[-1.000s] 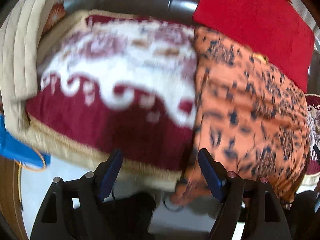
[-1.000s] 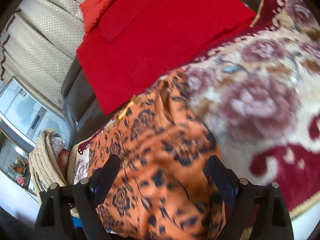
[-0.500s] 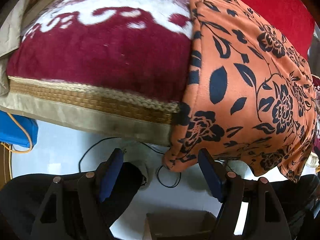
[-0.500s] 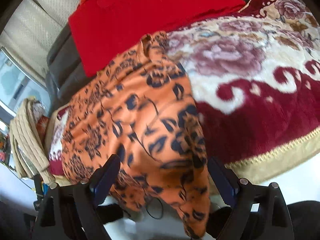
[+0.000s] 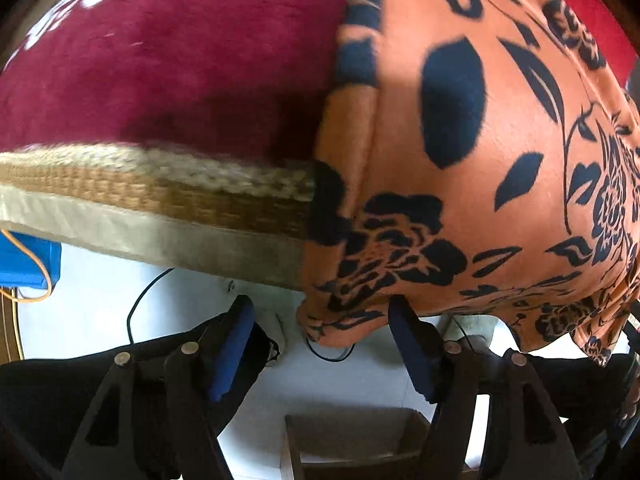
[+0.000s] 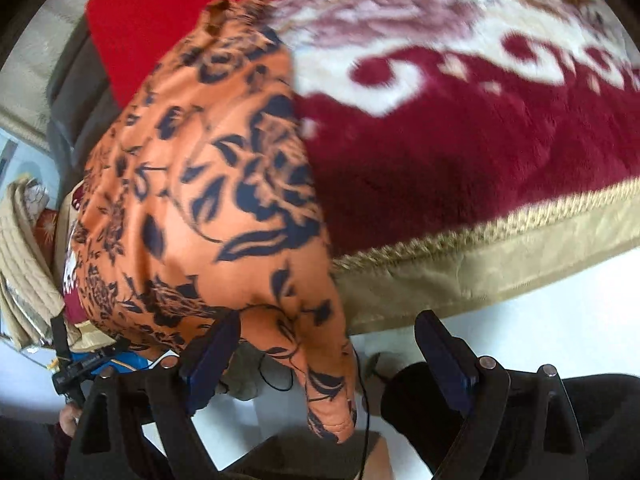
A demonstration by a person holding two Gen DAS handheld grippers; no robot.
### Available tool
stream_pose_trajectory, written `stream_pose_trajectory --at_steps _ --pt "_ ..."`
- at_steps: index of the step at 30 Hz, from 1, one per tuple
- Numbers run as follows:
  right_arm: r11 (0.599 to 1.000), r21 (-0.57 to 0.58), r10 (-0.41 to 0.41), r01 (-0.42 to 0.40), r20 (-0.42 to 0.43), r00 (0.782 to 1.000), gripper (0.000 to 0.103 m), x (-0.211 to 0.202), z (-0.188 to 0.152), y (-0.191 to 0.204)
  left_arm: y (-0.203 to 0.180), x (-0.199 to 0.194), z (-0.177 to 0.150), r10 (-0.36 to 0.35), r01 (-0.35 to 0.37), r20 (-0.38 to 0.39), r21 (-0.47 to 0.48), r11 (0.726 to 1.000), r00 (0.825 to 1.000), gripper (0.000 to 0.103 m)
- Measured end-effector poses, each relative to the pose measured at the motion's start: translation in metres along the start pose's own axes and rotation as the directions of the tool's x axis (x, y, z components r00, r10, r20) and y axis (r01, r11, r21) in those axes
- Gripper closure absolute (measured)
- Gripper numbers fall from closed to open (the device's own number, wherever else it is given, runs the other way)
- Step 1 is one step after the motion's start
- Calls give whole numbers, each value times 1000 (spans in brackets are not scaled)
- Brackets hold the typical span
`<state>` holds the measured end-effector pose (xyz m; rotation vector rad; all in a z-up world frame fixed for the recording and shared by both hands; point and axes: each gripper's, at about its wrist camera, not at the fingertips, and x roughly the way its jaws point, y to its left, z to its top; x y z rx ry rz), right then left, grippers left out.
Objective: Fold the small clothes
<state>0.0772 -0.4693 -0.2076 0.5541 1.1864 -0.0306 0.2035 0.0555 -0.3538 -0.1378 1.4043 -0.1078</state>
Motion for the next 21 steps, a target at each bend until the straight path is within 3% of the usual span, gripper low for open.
stream_pose_trajectory --at_steps 2,4,6,7,8,10,12,16,19,21 --pt "1000 21 10 -9 -34 999 12 12 -1 -3 -4 2 2 -8 7 15 14 1000 1000 33" --pt "1000 9 -16 17 -57 998 12 25 -3 0 -8 6 3 -51 51 18 15 999 999 46" --pt "999 -23 -40 39 -74 996 17 34 -6 4 -10 10 2 -90 90 2 14 996 996 83" --pt "999 -42 -36 32 -83 996 34 37 -8 8 -10 12 2 -88 88 3 12 996 996 89" --pt "997 -73 -22 16 -91 996 63 39 -10 14 -9 11 1 -99 99 6 4 995 995 95" --pt "992 -122 2 -14 -95 995 91 36 -14 25 -6 6 0 -136 136 22 -14 991 990 96" --pt "989 -147 9 -20 -78 997 94 26 -16 35 -5 -6 -3 -174 175 54 -13 984 983 97" --pt "974 -140 172 -180 -69 983 94 -9 -17 47 -3 -38 -9 -308 307 70 17 951 949 97" --pt "944 -135 298 -300 -36 954 94 -41 -7 52 1 -68 -5 -382 378 103 49 924 919 97" --pt "918 -153 373 -366 15 928 94 -67 3 57 8 -94 0 -445 439 135 71 895 885 97"
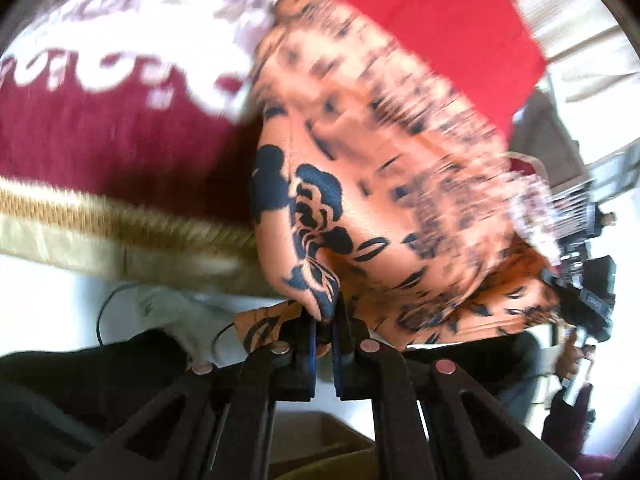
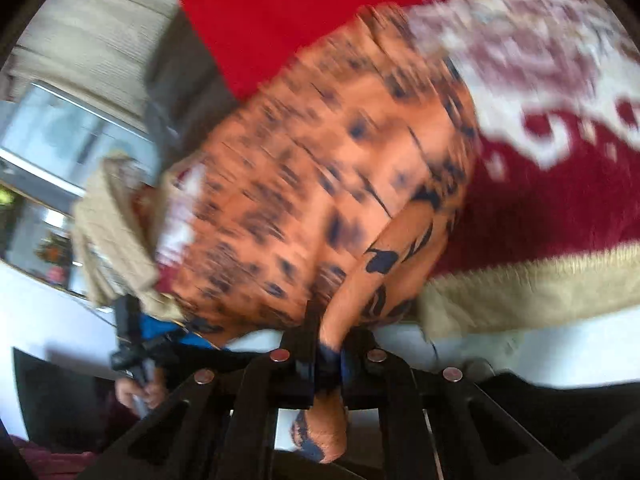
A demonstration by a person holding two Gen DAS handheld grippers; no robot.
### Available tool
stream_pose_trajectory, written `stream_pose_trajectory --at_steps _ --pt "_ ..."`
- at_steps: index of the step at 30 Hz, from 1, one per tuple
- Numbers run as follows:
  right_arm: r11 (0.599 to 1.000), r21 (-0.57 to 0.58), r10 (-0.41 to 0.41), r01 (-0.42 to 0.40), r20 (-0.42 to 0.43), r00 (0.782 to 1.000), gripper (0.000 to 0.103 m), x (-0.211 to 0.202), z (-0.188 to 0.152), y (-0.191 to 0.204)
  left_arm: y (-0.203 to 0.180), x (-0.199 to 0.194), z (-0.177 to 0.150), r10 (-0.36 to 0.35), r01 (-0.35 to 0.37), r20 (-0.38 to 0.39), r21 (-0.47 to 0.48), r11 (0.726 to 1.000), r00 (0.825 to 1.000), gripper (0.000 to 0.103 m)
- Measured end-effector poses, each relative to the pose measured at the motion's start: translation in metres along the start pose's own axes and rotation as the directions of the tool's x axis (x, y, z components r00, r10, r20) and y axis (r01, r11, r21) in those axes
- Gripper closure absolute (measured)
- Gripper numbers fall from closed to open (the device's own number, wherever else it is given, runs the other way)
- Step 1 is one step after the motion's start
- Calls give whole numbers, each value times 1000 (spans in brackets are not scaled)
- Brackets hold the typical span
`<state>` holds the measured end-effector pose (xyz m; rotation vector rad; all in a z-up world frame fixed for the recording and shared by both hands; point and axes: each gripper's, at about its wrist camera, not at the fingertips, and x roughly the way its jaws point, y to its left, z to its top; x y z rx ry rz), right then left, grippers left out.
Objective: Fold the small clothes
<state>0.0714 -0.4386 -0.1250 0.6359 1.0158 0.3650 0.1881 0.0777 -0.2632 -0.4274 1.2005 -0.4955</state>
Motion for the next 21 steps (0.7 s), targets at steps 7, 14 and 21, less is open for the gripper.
stream_pose_trajectory --at_steps 7,14,21 --pt "991 -36 136 -132 180 974 94 -41 50 27 -34 -61 61 -180 173 141 55 983 974 97" --pt "989 11 139 -150 316 939 94 -51 123 22 -29 -78 159 -190 192 218 13 981 957 97" --pt "978 145 76 -149 416 906 94 -34 223 -24 9 -31 263 -137 166 222 -119 979 965 97"
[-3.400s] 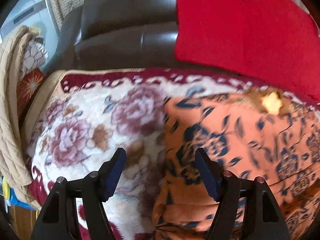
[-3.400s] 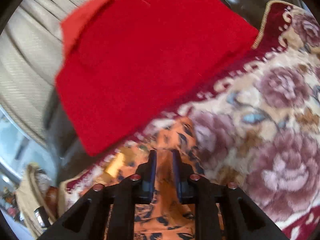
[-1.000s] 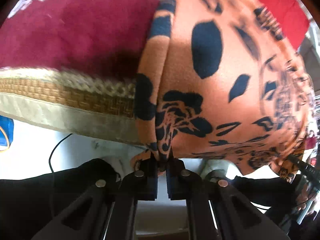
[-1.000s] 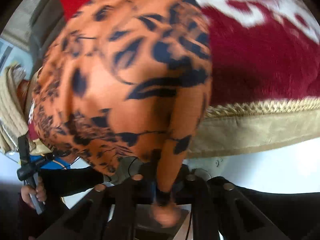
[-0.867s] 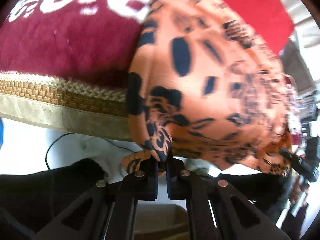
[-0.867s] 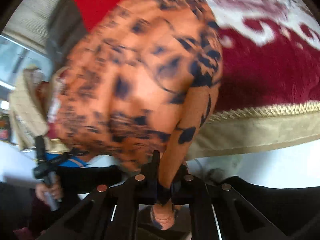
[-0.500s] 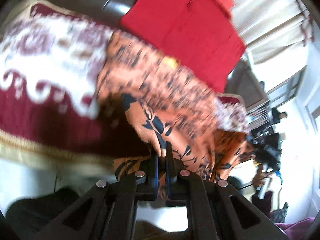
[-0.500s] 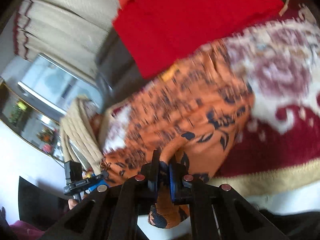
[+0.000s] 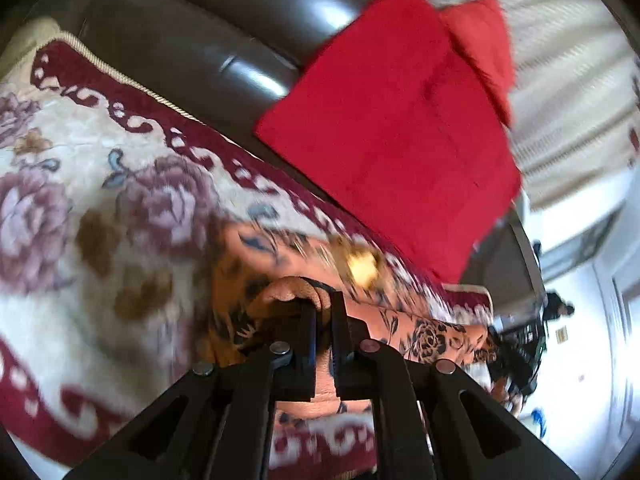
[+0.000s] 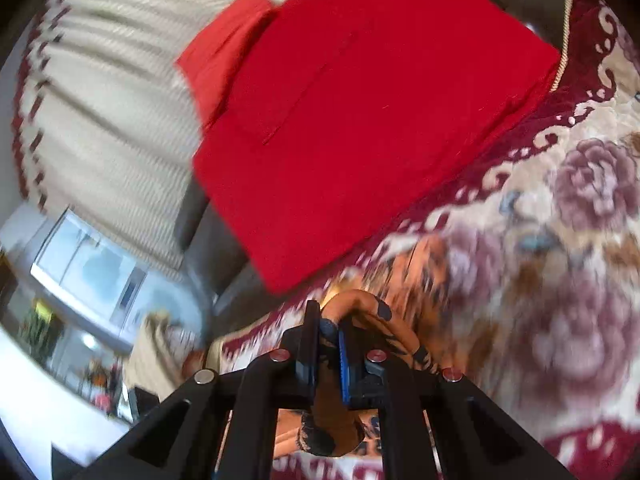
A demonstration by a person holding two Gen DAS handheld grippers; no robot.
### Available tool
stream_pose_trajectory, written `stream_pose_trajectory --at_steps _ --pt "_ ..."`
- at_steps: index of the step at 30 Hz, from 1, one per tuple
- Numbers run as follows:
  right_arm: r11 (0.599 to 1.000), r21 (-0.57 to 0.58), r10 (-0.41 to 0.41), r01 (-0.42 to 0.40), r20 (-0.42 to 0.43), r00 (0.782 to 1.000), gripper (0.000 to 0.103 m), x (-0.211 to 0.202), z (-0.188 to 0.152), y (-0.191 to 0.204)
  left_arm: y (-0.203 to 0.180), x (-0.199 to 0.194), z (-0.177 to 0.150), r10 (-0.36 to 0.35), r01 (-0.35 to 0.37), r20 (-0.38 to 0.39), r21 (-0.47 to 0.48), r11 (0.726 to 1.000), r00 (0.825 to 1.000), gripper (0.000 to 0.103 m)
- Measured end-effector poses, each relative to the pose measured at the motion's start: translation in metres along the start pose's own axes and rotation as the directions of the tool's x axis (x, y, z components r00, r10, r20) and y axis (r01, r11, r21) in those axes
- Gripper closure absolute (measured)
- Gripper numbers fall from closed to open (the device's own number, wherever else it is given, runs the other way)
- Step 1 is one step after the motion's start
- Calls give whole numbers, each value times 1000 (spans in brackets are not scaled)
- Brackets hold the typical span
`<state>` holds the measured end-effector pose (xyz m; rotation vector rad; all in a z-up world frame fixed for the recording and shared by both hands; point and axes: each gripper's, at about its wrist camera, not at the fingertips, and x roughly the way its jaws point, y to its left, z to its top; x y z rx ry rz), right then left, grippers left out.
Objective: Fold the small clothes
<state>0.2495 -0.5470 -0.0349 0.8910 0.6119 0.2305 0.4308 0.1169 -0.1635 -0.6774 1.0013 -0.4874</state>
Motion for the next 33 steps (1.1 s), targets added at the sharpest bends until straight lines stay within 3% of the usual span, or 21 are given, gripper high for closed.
stream_pose_trajectory --at_steps 4,7,10,12,13,15,16,17,19,22,24,28,31,33 --pt "988 149 -34 29 34 999 94 52 35 -42 33 58 34 10 -14 -32 -97 995 999 96" --pt "953 301 -26 16 28 999 90 90 36 -83 57 88 38 28 -36 -53 -159 987 998 96" --pt "889 457 35 -28 -7 999 89 115 27 -125 75 94 32 -27 20 -30 -223 975 999 95" --pt "872 488 62 -35 -40 997 85 122 27 -136 77 85 27 -69 72 22 -232 970 997 90" --pt "881 471 77 -50 -38 996 77 121 31 -134 77 78 23 -74 85 58 -230 969 996 86" --pt "908 414 81 -64 -23 996 57 112 31 -120 74 57 13 -32 67 162 -217 974 986 48" --pt "922 381 77 -66 -12 997 25 105 32 -112 72 49 8 5 37 196 -213 976 981 40" --pt "935 348 61 -62 13 998 15 95 30 -104 69 41 4 40 5 216 -204 979 976 37" --pt "951 301 47 -64 61 997 15 80 26 -94 59 31 -3 58 -27 188 -163 986 980 37" --pt "974 225 33 -36 18 999 18 69 16 -78 41 20 -19 89 -77 147 -83 994 985 37" --pt "983 182 21 -19 -7 1000 26 66 10 -71 28 18 -35 120 -120 121 -6 993 985 37" --pt "999 37 -24 27 -73 997 61 67 -11 -47 -4 27 -61 144 -152 64 170 974 988 37" --pt "983 -152 -126 105 -136 983 64 79 -36 -17 -18 44 -68 198 -197 24 272 942 980 37" --pt "966 -229 -165 122 -179 970 64 87 -50 -6 -21 57 -67 171 -159 -17 286 945 985 37"
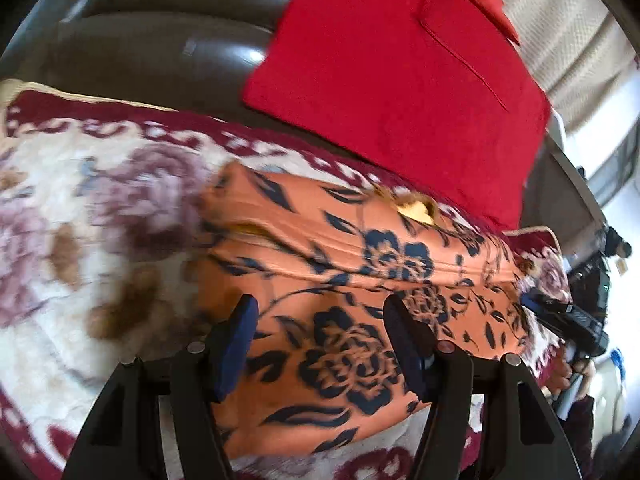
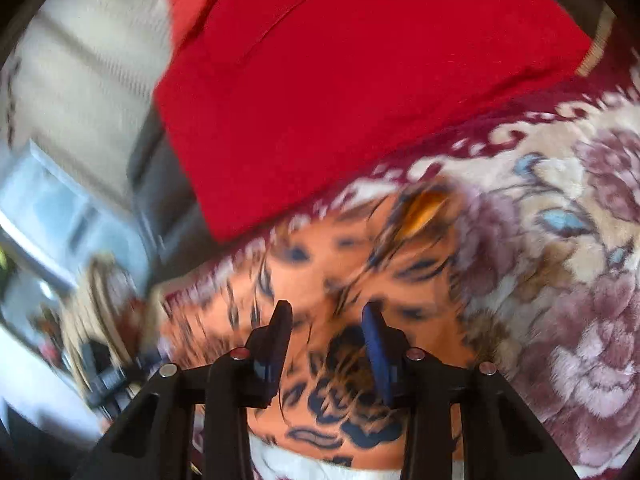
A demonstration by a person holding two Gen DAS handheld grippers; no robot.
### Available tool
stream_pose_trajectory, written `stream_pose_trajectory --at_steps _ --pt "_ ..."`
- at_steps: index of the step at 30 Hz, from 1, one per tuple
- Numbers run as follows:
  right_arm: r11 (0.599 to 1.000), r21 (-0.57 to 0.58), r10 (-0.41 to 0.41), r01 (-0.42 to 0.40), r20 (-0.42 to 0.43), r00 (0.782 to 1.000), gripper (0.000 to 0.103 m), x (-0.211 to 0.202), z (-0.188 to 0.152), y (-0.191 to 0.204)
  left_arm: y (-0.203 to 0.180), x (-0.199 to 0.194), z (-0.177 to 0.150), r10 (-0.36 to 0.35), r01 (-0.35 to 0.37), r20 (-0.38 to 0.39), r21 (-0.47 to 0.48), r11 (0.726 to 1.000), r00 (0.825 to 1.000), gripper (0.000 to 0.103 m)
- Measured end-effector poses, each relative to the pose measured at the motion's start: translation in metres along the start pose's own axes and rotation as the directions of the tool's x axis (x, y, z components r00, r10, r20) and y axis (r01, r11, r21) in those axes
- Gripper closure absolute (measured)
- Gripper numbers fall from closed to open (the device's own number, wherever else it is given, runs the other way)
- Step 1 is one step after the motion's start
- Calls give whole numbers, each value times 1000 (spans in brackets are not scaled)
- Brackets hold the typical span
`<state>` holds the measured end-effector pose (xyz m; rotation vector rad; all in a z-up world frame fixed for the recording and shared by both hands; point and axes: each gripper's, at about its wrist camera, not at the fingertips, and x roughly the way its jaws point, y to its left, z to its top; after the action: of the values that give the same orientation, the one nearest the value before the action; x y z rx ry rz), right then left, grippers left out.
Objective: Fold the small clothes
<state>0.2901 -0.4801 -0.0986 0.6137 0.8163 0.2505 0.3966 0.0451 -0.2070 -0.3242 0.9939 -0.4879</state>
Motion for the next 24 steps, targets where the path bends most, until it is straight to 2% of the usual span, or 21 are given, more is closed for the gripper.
stream_pose_trajectory --at_steps 1,3,6,9,13,17,20,22,24 --pt "999 -49 -22 21 -28 999 64 9 -4 9 -1 8 3 -15 15 -17 -3 1000 1000 37" --pt "993 -104 -62 56 -53 997 64 22 -6 19 0 25 11 2 -3 -25 -13 1000 1000 37" --pt "993 -105 -55 47 -70 996 64 40 2 23 -3 36 26 -7 7 18 -26 1000 1000 37" --pt "997 -68 -30 26 -65 997 64 61 18 24 0 42 43 -56 61 83 -61 996 995 37" --pt "999 -31 40 -39 39 998 64 73 39 23 8 41 59 -74 98 200 -114 989 977 37" --pt "994 2 105 -107 190 976 62 58 55 22 33 30 68 -54 123 305 -212 969 951 37" --pt "990 23 130 -142 273 953 61 47 61 21 45 13 67 -7 106 368 -249 963 930 37" --pt "988 36 133 -150 289 948 61 44 61 19 46 -1 65 10 102 401 -256 961 916 37" --pt "988 44 132 -149 265 955 61 41 59 18 42 -8 63 4 98 396 -237 966 918 37"
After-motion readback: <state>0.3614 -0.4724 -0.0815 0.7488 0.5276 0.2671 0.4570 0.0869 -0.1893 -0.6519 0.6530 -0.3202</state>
